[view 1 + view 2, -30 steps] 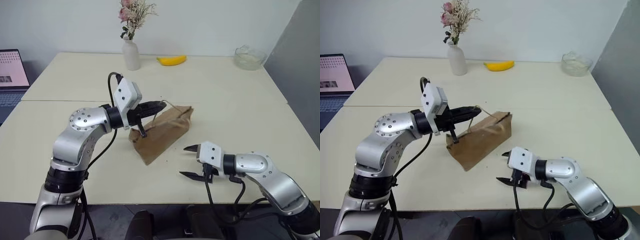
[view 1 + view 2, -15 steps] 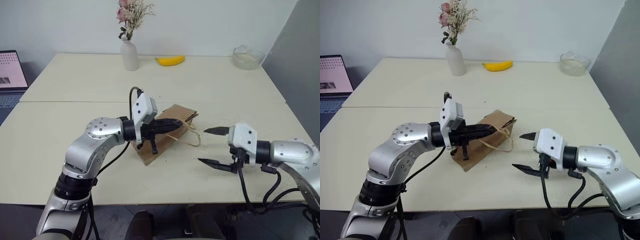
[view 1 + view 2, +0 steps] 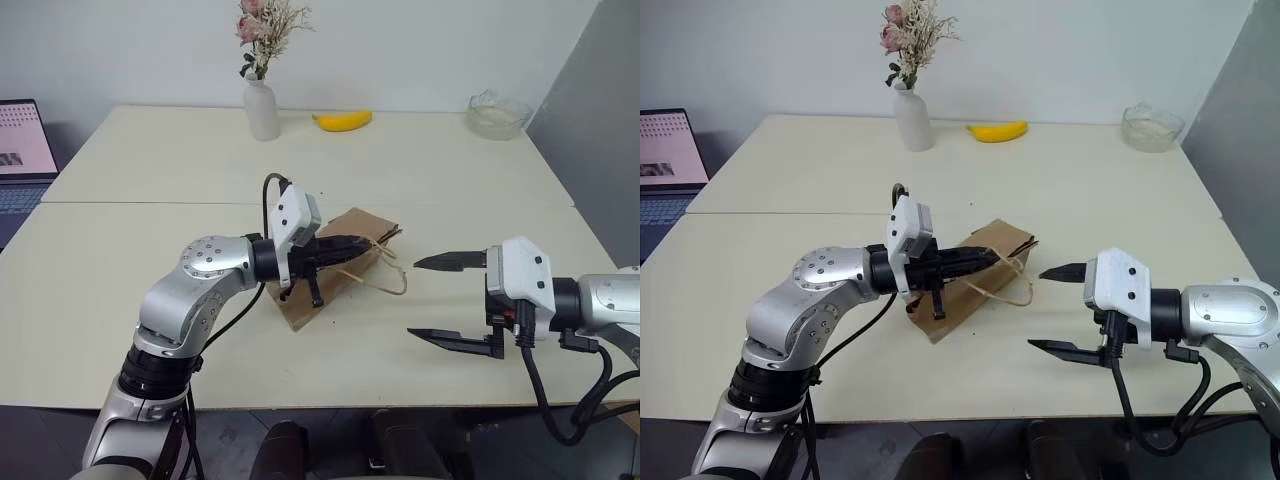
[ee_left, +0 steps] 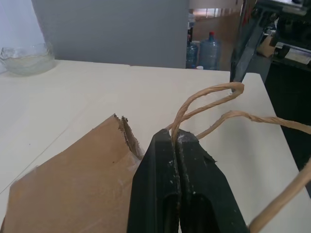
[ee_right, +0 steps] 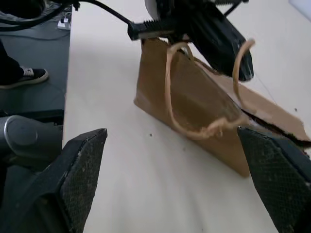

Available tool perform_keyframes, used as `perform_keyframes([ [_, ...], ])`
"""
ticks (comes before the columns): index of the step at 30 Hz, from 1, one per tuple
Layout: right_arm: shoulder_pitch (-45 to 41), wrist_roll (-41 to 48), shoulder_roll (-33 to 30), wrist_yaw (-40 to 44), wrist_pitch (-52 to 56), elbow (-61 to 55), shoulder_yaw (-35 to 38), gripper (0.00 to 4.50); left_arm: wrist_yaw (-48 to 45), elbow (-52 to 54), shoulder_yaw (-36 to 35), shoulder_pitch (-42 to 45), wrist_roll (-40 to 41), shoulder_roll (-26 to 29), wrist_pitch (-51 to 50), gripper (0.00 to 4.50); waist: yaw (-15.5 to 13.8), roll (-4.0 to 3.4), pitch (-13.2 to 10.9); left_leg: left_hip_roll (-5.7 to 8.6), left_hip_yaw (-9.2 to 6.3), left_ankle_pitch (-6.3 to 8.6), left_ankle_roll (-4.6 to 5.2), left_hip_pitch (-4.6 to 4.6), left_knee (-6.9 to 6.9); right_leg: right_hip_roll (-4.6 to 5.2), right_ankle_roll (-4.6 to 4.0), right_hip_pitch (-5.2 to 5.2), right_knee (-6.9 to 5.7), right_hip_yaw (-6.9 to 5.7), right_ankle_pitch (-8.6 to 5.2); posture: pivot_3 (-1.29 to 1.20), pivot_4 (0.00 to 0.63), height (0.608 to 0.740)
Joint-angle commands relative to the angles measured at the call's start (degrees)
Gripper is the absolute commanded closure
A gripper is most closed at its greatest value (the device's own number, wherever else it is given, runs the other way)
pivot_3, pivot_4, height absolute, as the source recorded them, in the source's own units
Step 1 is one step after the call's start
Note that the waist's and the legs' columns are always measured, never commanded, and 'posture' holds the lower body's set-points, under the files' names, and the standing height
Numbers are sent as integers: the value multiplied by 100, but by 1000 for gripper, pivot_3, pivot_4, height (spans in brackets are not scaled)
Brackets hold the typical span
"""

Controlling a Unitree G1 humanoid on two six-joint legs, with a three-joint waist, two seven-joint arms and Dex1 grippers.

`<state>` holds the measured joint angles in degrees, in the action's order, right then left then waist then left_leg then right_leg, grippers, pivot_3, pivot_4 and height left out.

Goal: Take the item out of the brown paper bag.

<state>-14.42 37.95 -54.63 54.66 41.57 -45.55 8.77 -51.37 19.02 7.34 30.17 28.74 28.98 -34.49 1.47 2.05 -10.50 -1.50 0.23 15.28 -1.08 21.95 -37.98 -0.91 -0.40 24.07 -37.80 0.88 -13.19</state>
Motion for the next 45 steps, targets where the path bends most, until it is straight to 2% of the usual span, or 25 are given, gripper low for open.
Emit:
perform_keyframes([
  [1,-198,12,-63,-44,-100,-164,-185,17,-20,27,13,132,-9,-46,130,4500,0,0,0,0,0,0,0,0,0,0,0,0,0,0,0,0,150,740],
  [10,-633,-1536,181,40,-1101,336,-1964,17,1,80,27,111,-10,-48,131,4500,5,0,0,2,4,0,0,0,-2,0,0,0,3,4,0,0,150,740],
  [16,-855,-2104,384,83,-1456,681,-2401,17,20,179,3,54,17,-5,88,4500,3,0,0,0,0,0,0,3,0,0,0,2,4,0,0,0,150,740],
  [19,-902,-2263,481,98,-1565,801,-2486,586,19,212,9,45,29,3,71,4500,3,0,0,0,2,0,0,4,0,1,-1,2,5,2,0,0,150,740],
  [21,-909,-2340,508,129,-1618,855,-2521,1241,11,206,7,48,25,8,76,4500,3,0,0,0,2,0,0,3,0,1,-1,2,4,2,0,0,150,740],
  [29,-467,-2949,608,67,-1939,1173,-2868,4341,191,-152,-408,402,49,102,-9,4500,2,0,0,-2,-1,0,0,2,-1,2,-1,1,2,-1,0,0,150,740],
  [30,-378,-3169,666,-4,-2059,1298,-3021,4461,274,-247,-506,494,50,104,-33,4500,3,0,0,-2,0,0,0,1,-1,2,-1,2,1,0,0,0,150,740],
  [36,117,-4057,1086,-340,-2122,1554,-3786,4461,581,-962,-871,949,-206,216,191,4500,3,0,0,-2,1,0,-1,1,-1,1,-1,3,-1,2,0,0,150,740],
  [45,415,-4867,1204,-385,-2028,1817,-4209,4461,646,-1415,-960,1361,-359,195,497,4500,1,6,6,-2,1,-1,-2,-3,-3,3,0,0,-3,1,0,0,150,740],
])
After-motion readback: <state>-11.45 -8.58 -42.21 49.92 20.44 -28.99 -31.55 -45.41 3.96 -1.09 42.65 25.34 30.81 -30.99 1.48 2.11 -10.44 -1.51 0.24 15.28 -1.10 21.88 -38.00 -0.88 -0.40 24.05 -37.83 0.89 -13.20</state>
